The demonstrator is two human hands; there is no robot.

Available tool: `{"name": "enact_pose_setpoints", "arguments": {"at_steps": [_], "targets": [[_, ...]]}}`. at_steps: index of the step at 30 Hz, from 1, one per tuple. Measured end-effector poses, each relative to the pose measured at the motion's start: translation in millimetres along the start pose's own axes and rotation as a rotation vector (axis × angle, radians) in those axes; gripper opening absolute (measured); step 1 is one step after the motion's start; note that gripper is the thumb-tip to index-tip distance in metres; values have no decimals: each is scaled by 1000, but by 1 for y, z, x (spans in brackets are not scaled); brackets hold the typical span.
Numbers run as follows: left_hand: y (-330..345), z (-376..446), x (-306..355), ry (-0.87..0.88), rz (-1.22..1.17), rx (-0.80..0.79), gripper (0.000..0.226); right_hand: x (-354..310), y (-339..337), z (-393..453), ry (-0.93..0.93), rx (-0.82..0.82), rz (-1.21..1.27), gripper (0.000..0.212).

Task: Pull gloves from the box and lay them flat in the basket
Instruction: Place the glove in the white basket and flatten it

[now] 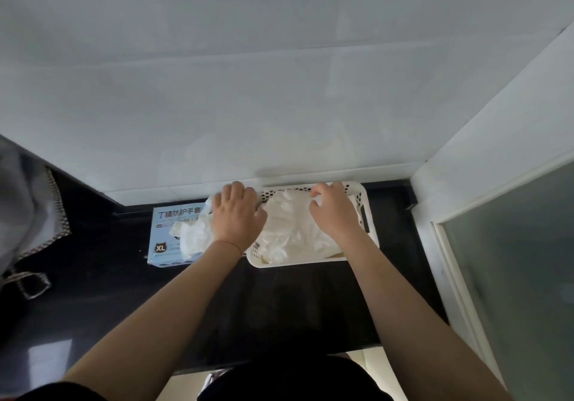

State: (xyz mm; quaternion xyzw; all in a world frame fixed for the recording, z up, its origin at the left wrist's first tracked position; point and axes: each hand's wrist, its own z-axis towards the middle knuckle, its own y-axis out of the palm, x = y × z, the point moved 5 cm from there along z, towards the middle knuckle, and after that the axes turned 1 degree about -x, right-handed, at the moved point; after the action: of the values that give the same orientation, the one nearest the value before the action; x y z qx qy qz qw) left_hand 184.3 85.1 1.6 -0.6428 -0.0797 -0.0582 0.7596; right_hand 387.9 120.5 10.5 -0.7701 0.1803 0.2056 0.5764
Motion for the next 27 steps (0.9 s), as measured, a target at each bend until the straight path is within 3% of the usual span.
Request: {"name": "enact_pose_setpoints", "arguments": {"at_steps": [3,5,8,11,17,20,24,27], "targets": [[-9,-6,-46,-185,2,-208,37,-35,22,-7,-47,-51,19,19],[-12,-11,-68,-215,-47,-340,39,-57,40,-11,-69,-102,28,16],[-18,-18,-90,-231,-109,-450,23,-89,62,-18,-98,-162,20,17],[-31,-21,-113,-306,-232,-402,21,-115,77,-23,-106,-171,35,21],[-62,-11,-144,-319,-381,-252,39,-142,90,-26,-106,-171,91,19],[-82,-7,-149,-339,-524,-162,33,-157,87,-28,-106,-152,150,17],[-103,-3,-151,-442,-889,-77,18,-181,78,-32,-100,-143,320,18],[-115,-1,-146,-488,-1227,-80,17,-197,73,-38,-114,-226,447,39]]}}
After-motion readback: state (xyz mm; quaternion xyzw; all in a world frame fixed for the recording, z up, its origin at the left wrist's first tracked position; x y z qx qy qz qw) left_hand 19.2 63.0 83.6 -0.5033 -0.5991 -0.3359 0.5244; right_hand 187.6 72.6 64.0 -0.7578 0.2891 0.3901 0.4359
